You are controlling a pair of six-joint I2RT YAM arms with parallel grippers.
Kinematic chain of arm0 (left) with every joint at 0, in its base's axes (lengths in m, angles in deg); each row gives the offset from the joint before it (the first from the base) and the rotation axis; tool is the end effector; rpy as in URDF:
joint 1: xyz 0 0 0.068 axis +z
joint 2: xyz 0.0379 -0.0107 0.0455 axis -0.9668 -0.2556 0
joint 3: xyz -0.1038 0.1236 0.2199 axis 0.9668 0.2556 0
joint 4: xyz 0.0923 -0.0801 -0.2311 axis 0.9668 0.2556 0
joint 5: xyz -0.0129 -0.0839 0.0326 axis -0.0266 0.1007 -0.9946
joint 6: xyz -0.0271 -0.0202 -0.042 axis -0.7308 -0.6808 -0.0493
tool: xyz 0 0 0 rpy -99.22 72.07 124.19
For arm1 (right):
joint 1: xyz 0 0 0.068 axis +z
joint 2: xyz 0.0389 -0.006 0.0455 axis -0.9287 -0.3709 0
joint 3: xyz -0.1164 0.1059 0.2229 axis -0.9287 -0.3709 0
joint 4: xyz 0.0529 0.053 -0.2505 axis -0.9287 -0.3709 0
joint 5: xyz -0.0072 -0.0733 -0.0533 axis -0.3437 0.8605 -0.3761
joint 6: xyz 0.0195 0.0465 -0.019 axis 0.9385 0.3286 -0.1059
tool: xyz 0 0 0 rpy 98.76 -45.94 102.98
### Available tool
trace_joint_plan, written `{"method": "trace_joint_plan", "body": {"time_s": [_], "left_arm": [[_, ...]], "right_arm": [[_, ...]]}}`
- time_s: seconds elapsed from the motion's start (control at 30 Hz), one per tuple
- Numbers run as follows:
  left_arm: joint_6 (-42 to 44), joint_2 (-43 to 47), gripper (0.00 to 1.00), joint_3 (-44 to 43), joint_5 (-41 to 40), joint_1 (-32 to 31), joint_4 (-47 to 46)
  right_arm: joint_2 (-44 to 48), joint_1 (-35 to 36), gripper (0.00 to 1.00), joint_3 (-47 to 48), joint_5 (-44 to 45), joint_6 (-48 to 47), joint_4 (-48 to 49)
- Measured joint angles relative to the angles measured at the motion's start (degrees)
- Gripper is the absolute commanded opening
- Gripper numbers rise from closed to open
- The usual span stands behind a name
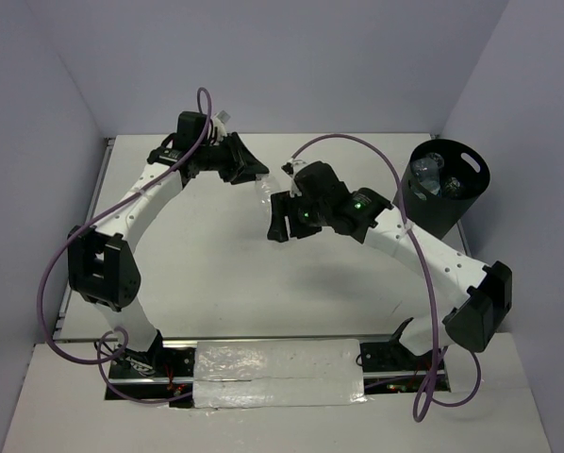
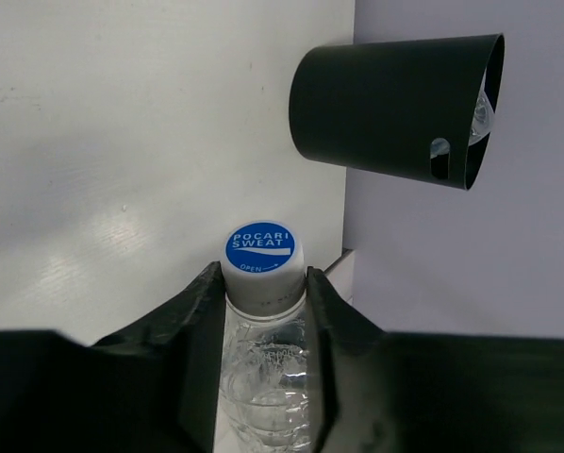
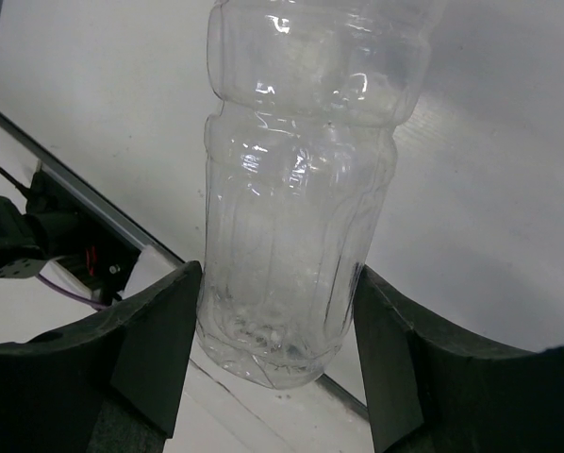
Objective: Put the plastic bottles in the bin
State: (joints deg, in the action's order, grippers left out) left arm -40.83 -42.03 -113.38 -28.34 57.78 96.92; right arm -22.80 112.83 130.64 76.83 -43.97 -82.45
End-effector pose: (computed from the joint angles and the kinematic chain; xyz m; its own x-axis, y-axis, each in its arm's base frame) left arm 0.3744 -0.1379 0.3422 -0.8573 -0.4327 -0.2790 0.0168 0.5181 -0.8552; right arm 0.2137 0.2164 0.3486 -0.7524 -0.1629 -0.6382 -0.4897 0.7863 0.3767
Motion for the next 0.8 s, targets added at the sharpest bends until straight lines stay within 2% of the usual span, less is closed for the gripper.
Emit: {"method": "trace_joint_plan", "body": {"time_s": [0.03,0.1,0.13,0.17,0.2,0.23,0.5,0.63,0.8], "left_arm": [[-0.1,0.0,0.16,0.0,0.1,0.0,-0.1],[0.1,0.0,0.05,0.0,0.1,0.0,0.0],[0.2,-0.1,0.0,0.0,0.1,-0.1,0.2],[0.3,-0.1,0.0,0.0,0.1,0.0,0.3],[0.4,-0.1,0.0,0.0,0.0,0.0,0.5],[1.0,-0.1,0.0,0.0,-0.3,-0.1,0.9],[0.5,-0.3,0.0,-0.5,-8.4,2.0,6.4],[-6.6,2.4,0.0,5.4,-10.4,6.6,4.2],[-18.9,8.2,0.0,14.9,-10.8,11.3,1.0]], "right_arm": [[-0.2,0.2,0.51,0.0,0.4,0.0,-0.1],[-0.4,0.3,0.54,0.0,0.9,0.0,-0.4],[-0.5,0.4,0.71,0.1,1.1,0.0,-0.5],[-0.5,0.4,0.81,0.1,1.1,0.1,-0.6],[-0.5,0.4,0.96,0.4,1.3,0.2,-1.1],[-0.5,0.5,1.0,0.8,1.6,0.3,-1.5],[1.4,0.5,1.0,5.0,7.7,0.1,-4.3],[7.0,0.4,1.0,4.0,14.2,2.8,-3.6],[18.1,0.3,1.0,-3.6,20.4,8.0,2.8]]}}
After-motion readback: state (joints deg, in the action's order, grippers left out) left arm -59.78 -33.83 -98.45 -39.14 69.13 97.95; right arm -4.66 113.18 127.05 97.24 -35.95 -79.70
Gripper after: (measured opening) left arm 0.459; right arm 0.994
